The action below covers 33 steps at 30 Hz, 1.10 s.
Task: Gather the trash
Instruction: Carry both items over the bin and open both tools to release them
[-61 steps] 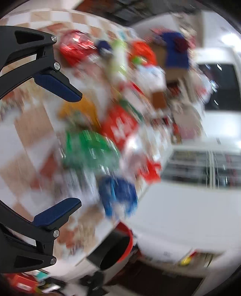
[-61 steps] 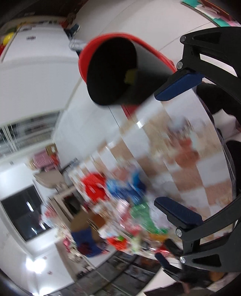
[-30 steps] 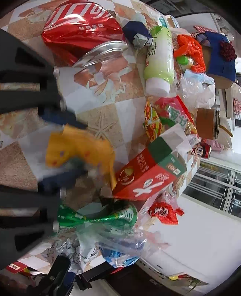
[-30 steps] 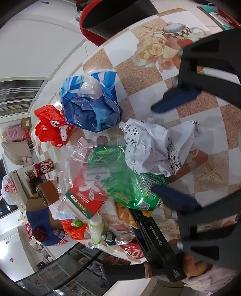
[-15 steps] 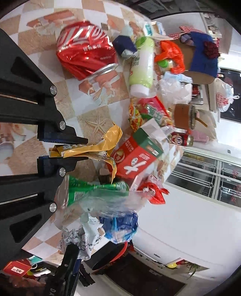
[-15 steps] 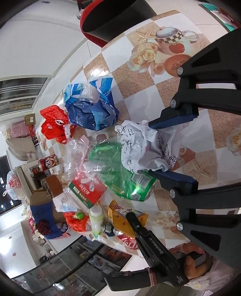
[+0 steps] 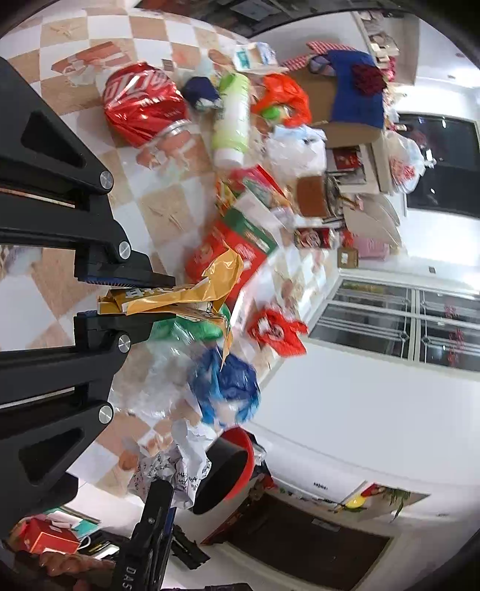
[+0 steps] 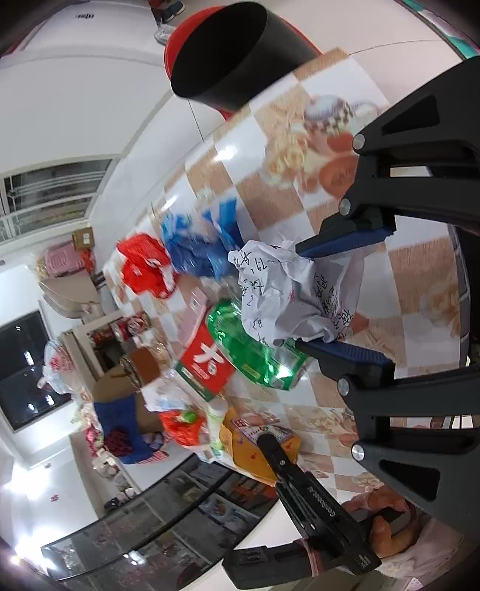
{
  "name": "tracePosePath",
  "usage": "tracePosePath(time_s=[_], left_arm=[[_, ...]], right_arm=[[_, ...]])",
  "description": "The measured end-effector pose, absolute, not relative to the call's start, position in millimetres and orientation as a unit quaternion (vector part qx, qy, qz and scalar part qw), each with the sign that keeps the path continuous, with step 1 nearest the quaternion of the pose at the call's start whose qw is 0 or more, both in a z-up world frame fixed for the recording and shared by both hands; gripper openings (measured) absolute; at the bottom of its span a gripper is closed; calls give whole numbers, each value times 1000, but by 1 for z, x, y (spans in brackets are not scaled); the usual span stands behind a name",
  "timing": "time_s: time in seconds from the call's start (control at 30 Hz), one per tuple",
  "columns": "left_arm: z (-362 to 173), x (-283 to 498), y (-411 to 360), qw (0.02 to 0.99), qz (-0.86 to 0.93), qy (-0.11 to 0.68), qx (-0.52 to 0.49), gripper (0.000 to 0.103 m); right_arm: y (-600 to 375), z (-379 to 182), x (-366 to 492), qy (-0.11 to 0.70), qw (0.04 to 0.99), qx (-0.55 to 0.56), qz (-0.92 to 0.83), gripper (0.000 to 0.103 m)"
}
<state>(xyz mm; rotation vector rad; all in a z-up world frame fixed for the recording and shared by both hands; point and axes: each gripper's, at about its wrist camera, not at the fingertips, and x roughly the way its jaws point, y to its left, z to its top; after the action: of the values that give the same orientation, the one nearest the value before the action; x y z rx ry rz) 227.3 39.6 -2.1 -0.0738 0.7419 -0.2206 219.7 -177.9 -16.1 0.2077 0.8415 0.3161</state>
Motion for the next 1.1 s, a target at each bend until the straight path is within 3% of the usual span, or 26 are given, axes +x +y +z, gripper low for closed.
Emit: tracePosePath(time_s=[0.47,1.1], left_arm=[[36,239,-67,920,-199,338,10,103],[17,301,-284,870,-307,363,132,103]], right_arm=[[-277,-3,204,361,915,151,102,46],[-430,-10,206,327,919,220,-9,46]])
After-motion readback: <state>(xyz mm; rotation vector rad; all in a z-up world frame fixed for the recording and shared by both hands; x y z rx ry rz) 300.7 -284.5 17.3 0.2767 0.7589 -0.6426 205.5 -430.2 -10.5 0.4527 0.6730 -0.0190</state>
